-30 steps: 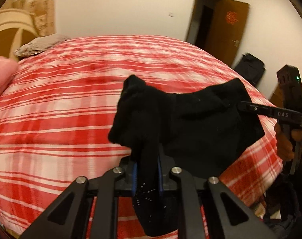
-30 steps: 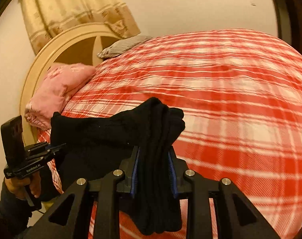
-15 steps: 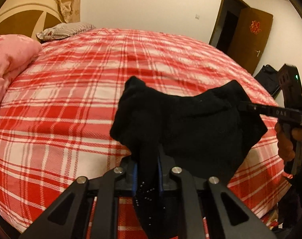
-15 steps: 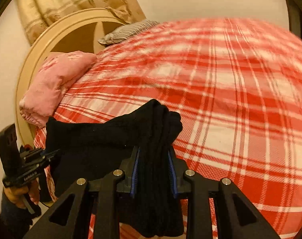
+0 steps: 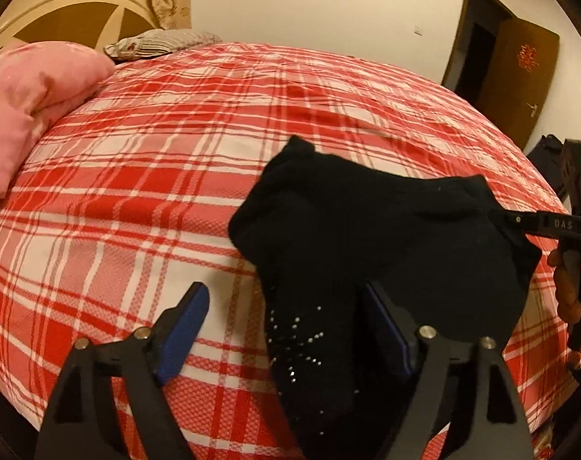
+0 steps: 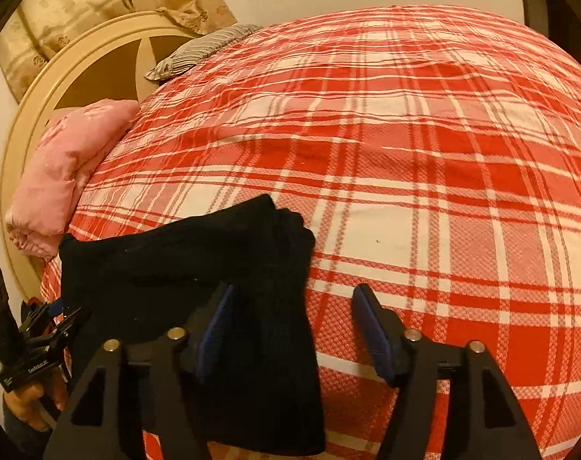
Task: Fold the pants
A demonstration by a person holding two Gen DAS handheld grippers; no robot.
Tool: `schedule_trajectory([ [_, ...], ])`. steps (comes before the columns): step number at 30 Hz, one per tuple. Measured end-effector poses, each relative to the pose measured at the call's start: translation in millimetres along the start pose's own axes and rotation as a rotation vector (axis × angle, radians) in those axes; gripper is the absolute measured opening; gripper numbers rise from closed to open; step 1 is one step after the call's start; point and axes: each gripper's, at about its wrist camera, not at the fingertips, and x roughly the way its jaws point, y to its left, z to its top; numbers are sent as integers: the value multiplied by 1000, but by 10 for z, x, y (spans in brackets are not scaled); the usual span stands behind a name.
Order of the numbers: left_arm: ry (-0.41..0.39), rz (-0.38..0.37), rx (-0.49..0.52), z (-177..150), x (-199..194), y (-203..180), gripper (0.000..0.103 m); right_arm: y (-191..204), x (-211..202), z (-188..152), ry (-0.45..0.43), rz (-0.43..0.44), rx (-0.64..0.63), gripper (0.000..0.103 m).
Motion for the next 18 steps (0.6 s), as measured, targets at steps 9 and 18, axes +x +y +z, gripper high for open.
schedule_trajectory([
  [9, -81, 72, 19, 0, -549, -155, 85, 22, -881, -334, -137, -168, -44, 65],
  [18, -257, 55, 50, 177, -1304, -458, 93, 176, -2085, -667, -336, -206, -81, 72],
])
